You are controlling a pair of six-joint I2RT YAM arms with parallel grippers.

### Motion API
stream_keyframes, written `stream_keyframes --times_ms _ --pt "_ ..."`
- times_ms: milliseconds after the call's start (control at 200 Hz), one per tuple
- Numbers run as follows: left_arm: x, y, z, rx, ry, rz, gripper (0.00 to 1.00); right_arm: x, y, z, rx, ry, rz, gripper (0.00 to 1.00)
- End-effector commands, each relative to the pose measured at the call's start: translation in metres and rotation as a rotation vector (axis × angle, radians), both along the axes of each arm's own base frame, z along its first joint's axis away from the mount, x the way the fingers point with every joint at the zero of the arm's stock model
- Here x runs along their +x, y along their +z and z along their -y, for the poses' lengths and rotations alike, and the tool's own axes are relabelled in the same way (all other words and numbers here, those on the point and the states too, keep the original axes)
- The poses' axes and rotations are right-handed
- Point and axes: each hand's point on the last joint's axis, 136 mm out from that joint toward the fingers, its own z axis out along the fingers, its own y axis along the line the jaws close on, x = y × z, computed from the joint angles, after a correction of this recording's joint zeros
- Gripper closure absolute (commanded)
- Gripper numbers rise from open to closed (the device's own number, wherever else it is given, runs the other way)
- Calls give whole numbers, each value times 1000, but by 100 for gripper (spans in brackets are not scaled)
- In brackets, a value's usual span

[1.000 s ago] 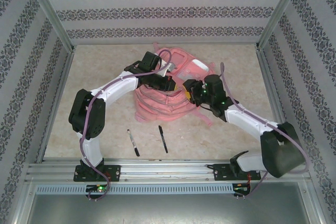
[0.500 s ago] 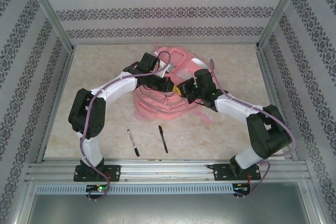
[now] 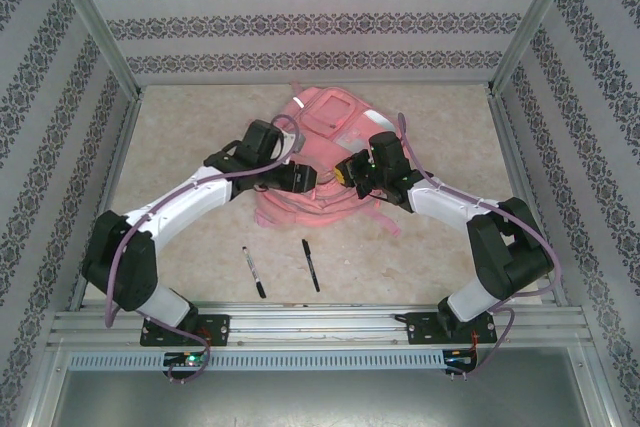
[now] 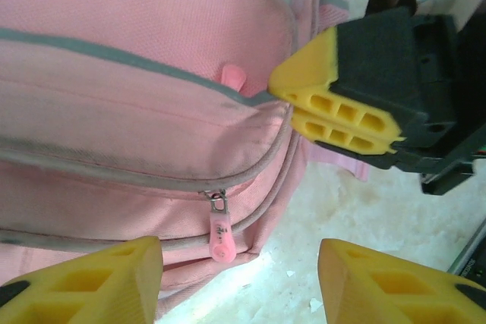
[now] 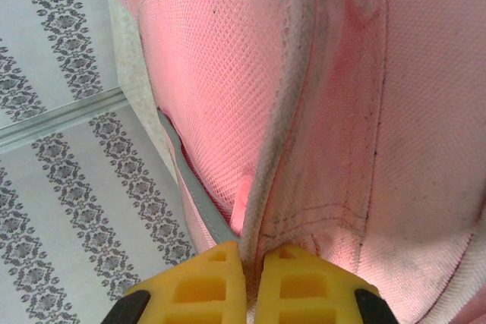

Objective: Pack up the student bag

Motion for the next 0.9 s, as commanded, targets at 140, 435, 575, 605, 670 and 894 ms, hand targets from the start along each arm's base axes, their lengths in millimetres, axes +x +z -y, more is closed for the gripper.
stream_keyframes --times_ms 140,435,575,605,670,894 --pt "12 -33 6 138 134 -55 45 3 19 -15 -8 49 77 100" --pt "15 -59 10 178 155 -87 78 -2 16 -15 -48 66 98 100" --pt "14 -60 10 203 88 -56 100 -3 14 -3 -72 62 116 100" --pt "14 -57 10 199 73 -48 100 -2 14 0 -76 63 119 100" --pt "11 -52 6 195 44 -29 100 -1 13 9 -85 74 121 100" --pt "12 -42 -26 164 -52 63 100 17 4 44 -184 152 208 100"
